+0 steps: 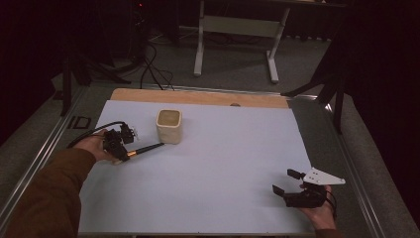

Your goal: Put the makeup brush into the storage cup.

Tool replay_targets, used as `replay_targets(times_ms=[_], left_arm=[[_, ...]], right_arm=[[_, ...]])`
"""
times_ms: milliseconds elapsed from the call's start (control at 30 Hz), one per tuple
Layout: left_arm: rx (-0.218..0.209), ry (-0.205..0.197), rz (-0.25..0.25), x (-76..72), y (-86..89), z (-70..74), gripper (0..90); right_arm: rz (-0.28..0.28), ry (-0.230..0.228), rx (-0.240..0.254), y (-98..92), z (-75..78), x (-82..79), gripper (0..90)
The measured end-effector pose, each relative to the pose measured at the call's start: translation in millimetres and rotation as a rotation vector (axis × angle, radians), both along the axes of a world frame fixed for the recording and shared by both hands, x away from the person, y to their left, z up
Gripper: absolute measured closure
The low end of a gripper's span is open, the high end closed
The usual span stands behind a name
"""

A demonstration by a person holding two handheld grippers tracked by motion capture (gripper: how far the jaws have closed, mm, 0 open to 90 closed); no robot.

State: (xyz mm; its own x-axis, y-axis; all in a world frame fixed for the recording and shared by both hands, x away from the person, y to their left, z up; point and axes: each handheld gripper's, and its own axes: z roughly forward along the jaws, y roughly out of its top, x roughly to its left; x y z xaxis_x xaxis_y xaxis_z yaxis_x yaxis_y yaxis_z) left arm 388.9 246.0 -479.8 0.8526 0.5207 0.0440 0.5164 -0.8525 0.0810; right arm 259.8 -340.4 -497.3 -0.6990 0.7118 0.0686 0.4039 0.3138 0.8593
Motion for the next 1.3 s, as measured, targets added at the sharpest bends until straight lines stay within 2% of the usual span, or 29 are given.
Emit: replay_targets(times_ms=[333, 533, 633, 733, 867, 933, 1300], left_arm=[[0.006, 0.01, -0.002, -5.1, -1.4, 7.5, 69.2], [-0.007, 0.02, 0.006, -7.2, -0.9, 11.3, 69.1], [0.005, 0.026, -0.004, -8.0, -2.1, 13.0, 69.1], [0.015, 0.023, -0.016, -8.3, -5.2, 17.8, 69.1], [0.006, 0.01, -0.024, -7.5, -10.2, 26.2, 69.1], [-0.003, 0.009, -0.023, -7.3, -12.1, 28.0, 69.1], [0.009, 0.005, -0.036, -9.0, -15.9, 37.4, 69.1]], right_arm=[[0.004, 0.001, 0.001, 0.7, 0.2, 0.6, 11.6], [0.006, 0.0, 0.003, 1.0, 0.3, 0.6, 11.7], [0.007, -0.001, 0.004, 0.9, 0.6, 0.5, 11.6], [0.005, -0.001, 0.005, 0.6, 0.5, 0.5, 11.6], [0.007, -0.001, 0.006, 1.2, 0.8, 0.2, 11.6], [0.005, -0.002, 0.007, 0.8, 1.0, -0.1, 11.6], [0.002, -0.002, 0.01, -0.2, 0.7, -0.3, 11.6]])
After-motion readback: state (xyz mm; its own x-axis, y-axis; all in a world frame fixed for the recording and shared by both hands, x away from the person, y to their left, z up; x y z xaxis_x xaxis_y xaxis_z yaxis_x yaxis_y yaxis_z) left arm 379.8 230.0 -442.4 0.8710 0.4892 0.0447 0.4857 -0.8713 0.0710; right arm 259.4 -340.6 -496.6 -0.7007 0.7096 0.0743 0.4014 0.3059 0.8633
